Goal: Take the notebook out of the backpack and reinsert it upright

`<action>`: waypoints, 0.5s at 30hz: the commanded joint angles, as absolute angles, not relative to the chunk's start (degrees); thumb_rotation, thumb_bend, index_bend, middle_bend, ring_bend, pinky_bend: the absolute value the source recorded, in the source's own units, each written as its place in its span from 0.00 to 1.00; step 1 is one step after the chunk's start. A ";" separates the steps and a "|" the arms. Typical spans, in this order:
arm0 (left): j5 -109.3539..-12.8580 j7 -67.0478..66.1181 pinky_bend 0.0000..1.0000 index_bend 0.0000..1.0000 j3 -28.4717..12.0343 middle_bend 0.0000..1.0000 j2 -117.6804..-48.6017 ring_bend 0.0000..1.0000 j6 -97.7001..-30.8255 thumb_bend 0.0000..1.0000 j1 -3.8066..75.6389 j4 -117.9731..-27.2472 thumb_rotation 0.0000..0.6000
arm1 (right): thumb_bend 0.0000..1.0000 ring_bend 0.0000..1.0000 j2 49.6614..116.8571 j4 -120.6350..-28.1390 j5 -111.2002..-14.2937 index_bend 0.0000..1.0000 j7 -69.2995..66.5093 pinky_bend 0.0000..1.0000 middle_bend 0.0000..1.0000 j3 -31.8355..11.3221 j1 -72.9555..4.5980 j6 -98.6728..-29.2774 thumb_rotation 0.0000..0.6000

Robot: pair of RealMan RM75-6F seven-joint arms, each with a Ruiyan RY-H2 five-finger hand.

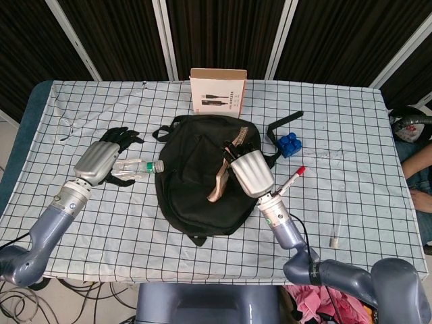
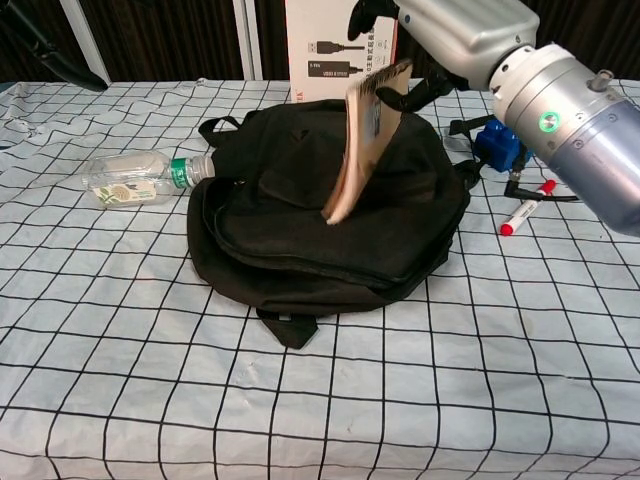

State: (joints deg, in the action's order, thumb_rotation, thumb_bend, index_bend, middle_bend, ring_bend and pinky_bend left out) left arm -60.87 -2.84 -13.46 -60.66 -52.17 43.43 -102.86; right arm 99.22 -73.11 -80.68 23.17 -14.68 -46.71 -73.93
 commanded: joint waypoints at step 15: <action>-63.45 -4.44 0.00 0.22 -13.25 0.13 -60.24 0.00 -55.29 0.02 42.40 -104.79 1.00 | 0.16 0.14 65.90 -97.02 -60.96 0.00 35.03 0.16 0.00 -13.98 -32.44 -73.84 1.00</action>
